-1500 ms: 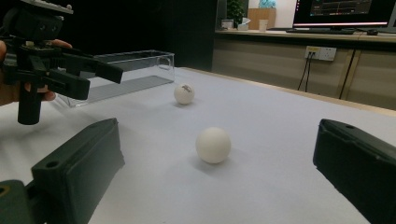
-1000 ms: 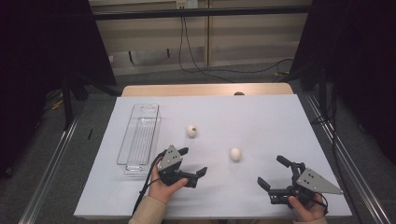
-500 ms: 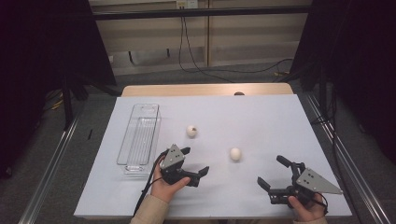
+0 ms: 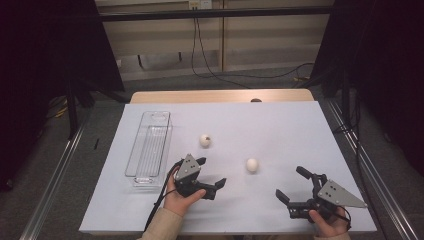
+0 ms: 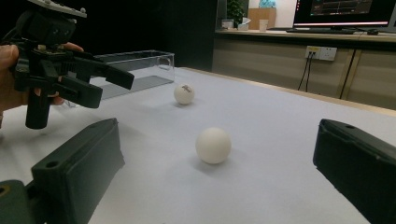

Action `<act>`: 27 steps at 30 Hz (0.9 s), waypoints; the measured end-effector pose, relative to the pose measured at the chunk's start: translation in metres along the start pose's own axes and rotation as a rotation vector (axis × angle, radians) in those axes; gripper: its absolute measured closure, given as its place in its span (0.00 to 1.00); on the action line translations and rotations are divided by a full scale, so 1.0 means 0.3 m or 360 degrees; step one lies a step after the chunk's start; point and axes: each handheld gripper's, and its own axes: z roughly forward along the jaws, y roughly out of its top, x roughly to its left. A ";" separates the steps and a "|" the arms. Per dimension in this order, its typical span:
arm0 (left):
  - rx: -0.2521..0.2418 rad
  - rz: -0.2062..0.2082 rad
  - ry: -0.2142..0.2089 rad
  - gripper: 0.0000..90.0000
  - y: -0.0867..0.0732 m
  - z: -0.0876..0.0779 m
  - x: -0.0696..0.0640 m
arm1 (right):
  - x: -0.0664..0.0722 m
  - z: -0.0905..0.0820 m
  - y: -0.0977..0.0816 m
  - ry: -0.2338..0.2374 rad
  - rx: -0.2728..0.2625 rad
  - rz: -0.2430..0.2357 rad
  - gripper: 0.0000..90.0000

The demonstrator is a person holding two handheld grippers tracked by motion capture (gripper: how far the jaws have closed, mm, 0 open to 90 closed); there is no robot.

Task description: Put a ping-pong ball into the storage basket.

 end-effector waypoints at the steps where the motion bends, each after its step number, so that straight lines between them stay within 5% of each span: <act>1: 0.0000 -0.0001 -0.0001 0.03 0.001 0.003 -0.001 | 0.000 0.000 0.000 0.0000 0.0000 0.0000 0.01; 27: 0.0010 -0.0004 -0.0018 0.03 0.009 0.029 -0.005 | 0.001 0.001 0.002 -0.0013 -0.0023 0.0005 0.00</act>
